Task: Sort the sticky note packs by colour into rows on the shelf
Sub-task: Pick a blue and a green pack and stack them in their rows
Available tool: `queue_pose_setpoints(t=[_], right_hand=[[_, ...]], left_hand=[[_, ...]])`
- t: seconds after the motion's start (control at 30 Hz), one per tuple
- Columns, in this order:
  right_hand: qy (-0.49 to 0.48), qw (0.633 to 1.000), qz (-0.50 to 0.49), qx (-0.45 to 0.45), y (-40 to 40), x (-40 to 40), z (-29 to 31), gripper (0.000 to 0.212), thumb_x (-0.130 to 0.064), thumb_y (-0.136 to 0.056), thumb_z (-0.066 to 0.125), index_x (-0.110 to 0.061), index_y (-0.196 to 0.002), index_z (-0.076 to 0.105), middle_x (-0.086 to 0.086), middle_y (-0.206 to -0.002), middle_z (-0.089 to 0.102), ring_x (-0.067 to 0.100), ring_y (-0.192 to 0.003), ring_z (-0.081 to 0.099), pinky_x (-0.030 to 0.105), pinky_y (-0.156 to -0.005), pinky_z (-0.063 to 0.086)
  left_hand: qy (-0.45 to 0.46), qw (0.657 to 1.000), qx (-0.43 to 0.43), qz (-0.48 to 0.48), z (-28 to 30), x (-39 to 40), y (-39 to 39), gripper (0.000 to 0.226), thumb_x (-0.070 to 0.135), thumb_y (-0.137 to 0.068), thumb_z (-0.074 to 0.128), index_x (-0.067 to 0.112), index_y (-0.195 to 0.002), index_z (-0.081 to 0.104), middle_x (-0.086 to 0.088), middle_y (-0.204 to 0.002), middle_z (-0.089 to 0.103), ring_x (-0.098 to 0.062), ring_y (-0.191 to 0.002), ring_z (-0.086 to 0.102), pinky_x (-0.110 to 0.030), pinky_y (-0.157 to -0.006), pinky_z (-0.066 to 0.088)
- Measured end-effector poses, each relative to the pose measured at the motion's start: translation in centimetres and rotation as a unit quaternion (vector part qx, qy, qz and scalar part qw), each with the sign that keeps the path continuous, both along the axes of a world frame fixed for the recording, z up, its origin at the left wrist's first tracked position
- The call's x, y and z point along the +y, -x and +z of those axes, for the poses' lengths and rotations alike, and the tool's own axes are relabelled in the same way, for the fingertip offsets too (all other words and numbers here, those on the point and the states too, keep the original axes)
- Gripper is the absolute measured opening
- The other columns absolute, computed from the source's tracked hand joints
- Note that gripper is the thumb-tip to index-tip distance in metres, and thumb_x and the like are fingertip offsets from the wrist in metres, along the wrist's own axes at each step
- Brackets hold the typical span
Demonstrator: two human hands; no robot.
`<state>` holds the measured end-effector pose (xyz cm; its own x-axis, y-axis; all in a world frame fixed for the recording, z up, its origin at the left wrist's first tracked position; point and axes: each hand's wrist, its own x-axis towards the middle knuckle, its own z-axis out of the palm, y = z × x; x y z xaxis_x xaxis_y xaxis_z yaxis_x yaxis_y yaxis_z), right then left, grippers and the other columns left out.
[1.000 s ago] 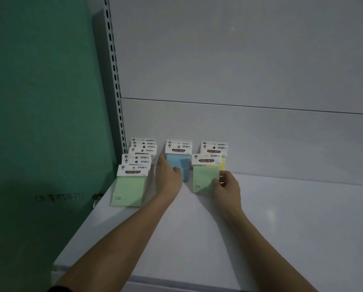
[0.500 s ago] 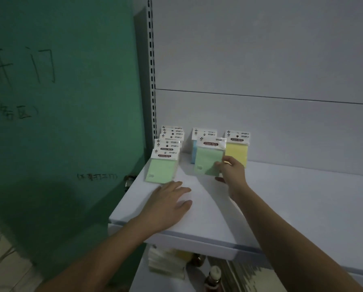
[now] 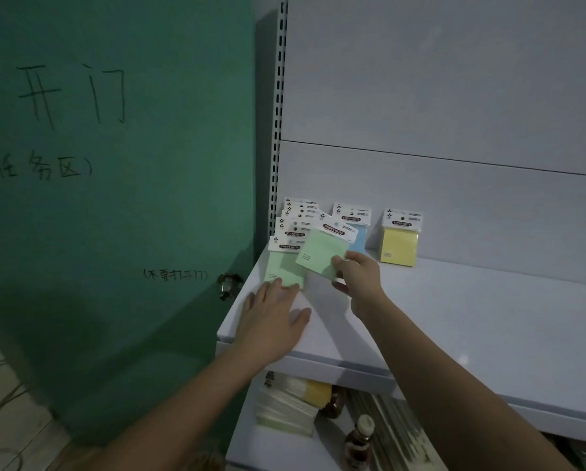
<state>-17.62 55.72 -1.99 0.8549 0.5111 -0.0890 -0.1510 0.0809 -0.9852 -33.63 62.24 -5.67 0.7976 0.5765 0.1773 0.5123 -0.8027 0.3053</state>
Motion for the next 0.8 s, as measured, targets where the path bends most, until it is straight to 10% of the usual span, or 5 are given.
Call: queue_pose_setpoints(t=[0.53,0.8], right_hand=[[0.042,0.999,0.034,-0.011,1.1,0.5,0.0,0.025,-0.005,-0.091,0.062,-0.003,-0.116,0.059,0.014,-0.098,0.067,0.019,-0.072,0.063,0.026,-0.059,0.053],[0.202,0.949,-0.006,-0.242,3.0,3.3,-2.4,0.028,-0.024,-0.086,0.07,-0.008,-0.108,0.061,0.005,-0.099,0.067,0.019,-0.088,0.064,0.022,-0.067,0.049]], left_hand=[[-0.072,0.986,0.017,-0.149,-0.9,-1.7,2.4,0.052,0.056,-0.096,0.023,0.038,-0.144,0.03,0.01,-0.154,0.028,-0.013,-0.143,0.02,-0.045,-0.119,0.008],[-0.1,0.985,0.031,-0.138,-1.7,-1.6,2.9,0.054,0.058,-0.096,0.018,0.039,-0.146,0.022,0.004,-0.156,0.022,-0.022,-0.147,0.01,-0.051,-0.119,0.004]])
